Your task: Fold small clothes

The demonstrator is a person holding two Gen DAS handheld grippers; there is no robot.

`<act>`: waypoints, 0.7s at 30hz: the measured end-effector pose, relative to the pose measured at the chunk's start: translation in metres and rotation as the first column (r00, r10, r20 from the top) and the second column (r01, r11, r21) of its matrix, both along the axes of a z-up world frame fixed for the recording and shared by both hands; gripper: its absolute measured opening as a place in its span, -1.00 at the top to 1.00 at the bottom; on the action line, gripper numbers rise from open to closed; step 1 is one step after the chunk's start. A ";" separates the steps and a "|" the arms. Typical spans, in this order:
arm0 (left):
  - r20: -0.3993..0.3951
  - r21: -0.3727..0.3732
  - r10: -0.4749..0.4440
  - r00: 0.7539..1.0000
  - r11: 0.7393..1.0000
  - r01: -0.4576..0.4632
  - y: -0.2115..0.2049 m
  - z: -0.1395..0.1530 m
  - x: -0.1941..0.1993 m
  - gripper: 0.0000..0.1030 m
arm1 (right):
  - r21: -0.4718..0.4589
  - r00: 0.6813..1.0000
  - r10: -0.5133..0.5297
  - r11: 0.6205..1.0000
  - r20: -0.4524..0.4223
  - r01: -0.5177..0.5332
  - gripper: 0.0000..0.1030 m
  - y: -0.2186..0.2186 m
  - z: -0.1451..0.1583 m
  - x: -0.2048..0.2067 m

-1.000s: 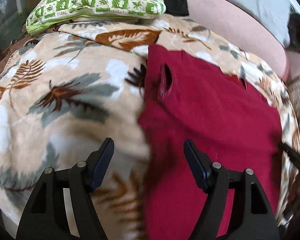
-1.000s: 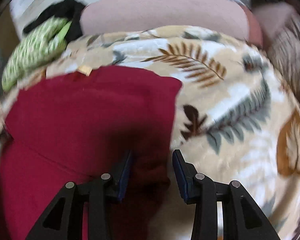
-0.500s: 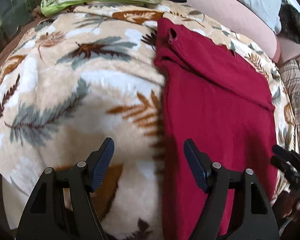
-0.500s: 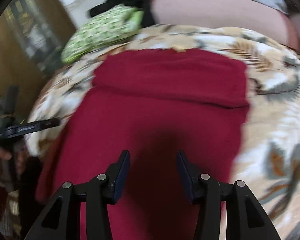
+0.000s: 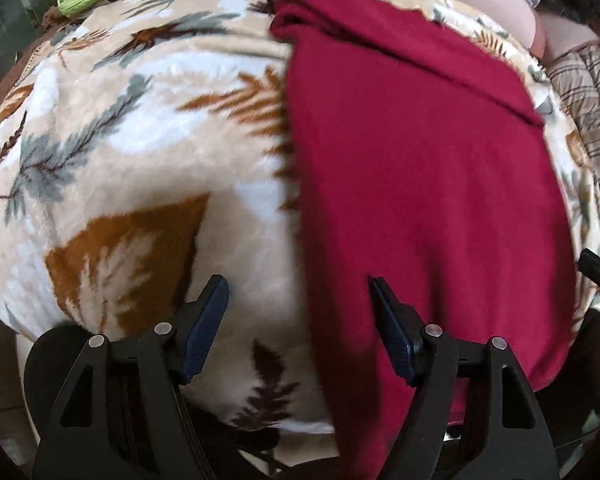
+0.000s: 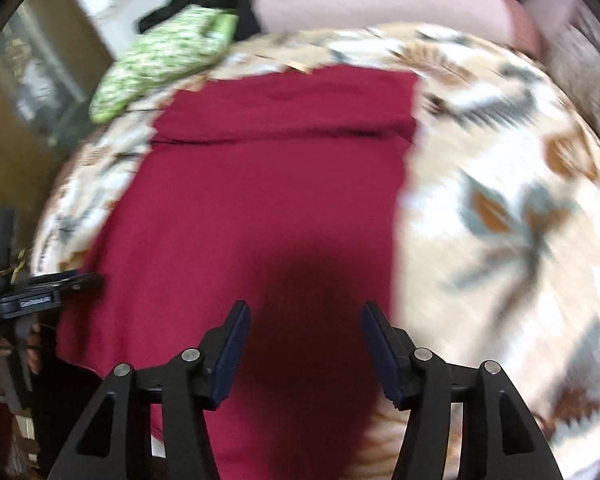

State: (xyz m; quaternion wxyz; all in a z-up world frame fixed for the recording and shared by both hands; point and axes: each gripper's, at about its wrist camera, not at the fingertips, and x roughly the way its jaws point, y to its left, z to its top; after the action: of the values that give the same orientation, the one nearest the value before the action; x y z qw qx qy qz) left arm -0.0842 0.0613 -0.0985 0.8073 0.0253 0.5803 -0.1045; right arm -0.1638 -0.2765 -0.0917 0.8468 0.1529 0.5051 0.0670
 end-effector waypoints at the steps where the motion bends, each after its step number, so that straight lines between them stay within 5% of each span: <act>1: 0.008 -0.012 0.005 1.000 1.000 -0.005 0.003 0.000 -0.002 -0.41 | 0.019 1.000 -0.012 1.000 -0.018 0.012 -0.10 -0.005 -0.006 -0.003; 4: 0.005 -0.015 0.012 1.000 1.000 -0.012 0.005 0.000 -0.004 -0.41 | 0.040 0.997 -0.020 0.999 -0.079 0.023 -0.10 -0.007 -0.024 -0.005; 6: 0.009 -0.015 0.019 1.000 1.000 -0.019 0.005 -0.001 -0.007 -0.41 | 0.012 0.999 -0.005 1.000 -0.044 0.006 -0.01 -0.006 -0.019 -0.006; 7: 0.010 -0.016 0.022 1.000 1.000 -0.022 0.005 -0.001 -0.009 -0.41 | -0.006 0.999 0.020 1.000 -0.032 -0.021 0.46 -0.002 -0.018 -0.006; 9: 0.007 -0.021 0.028 1.000 0.999 -0.028 0.007 -0.001 -0.013 -0.41 | -0.019 0.999 0.045 0.999 -0.005 -0.045 0.83 0.001 -0.010 -0.005; 12: -0.006 -0.045 0.065 0.998 0.997 -0.065 0.018 -0.002 -0.019 -0.41 | -0.097 1.000 0.011 0.995 0.002 -0.011 0.84 -0.011 -0.006 -0.005; 18: -0.019 -0.062 0.105 0.994 0.992 -0.106 0.026 -0.007 -0.034 -0.41 | -0.062 0.999 0.022 0.998 -0.024 -0.024 0.84 -0.009 -0.011 -0.013; 20: -0.016 -0.044 0.093 0.996 0.995 -0.094 0.024 -0.007 -0.038 -0.41 | -0.060 1.000 0.025 0.998 -0.015 -0.025 0.65 -0.008 -0.009 -0.019; 21: -0.014 -0.042 0.093 0.996 0.995 -0.094 0.024 -0.008 -0.038 -0.43 | -0.051 0.999 0.029 0.998 -0.013 -0.029 0.17 -0.008 -0.007 -0.021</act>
State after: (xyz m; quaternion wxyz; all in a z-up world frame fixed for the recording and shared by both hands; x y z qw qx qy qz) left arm -0.1222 0.0852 -0.1066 0.8081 -0.0199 0.5834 -0.0791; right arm -0.1849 -0.2844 -0.0991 0.8462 0.1240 0.5141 0.0653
